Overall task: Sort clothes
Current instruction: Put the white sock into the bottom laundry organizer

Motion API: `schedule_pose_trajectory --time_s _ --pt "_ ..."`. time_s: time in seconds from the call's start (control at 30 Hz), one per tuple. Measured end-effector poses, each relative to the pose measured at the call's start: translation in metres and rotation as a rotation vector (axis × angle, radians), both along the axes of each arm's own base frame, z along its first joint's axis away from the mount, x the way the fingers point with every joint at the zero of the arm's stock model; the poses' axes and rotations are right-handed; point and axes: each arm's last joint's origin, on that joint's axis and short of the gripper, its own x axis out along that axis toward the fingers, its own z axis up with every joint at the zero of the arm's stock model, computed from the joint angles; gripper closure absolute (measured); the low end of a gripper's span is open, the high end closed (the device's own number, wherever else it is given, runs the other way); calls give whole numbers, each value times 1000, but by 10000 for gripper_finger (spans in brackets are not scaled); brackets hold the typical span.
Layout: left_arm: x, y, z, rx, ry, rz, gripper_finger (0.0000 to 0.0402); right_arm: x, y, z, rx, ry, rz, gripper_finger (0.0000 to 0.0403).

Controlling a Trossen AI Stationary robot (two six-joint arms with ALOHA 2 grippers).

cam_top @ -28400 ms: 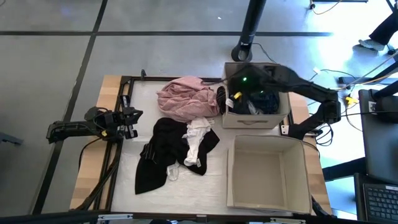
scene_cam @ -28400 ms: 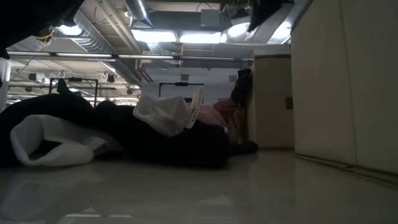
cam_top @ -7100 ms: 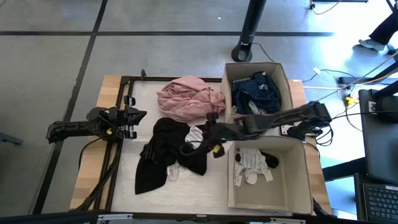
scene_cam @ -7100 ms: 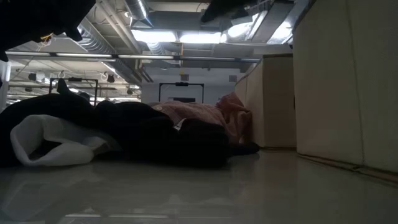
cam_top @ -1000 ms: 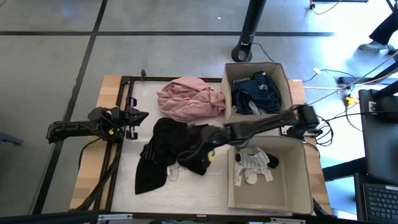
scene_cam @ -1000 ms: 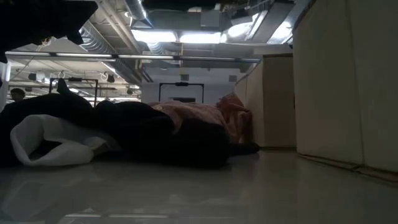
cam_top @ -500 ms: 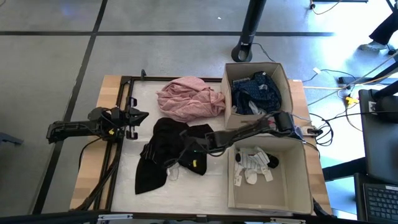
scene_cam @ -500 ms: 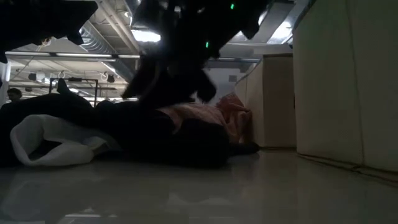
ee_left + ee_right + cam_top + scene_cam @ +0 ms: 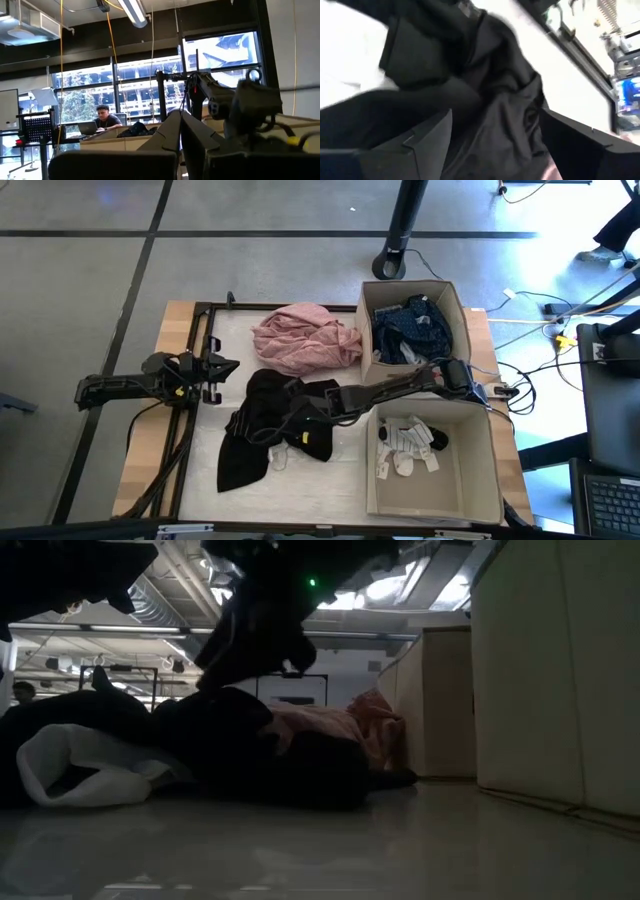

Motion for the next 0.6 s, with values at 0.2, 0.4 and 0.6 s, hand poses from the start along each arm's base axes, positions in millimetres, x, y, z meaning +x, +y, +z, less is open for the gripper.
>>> schedule_pose_trajectory --time_s 0.2,0.4,0.6 --pt "0 0 0 0 0 0 396 3 3 -16 113 49 129 104" --pt "0 0 0 11 0 5 396 7 -4 -45 -20 101 -8 104" --pt "0 0 0 0 3 1 396 9 -26 -46 -387 83 -255 104"
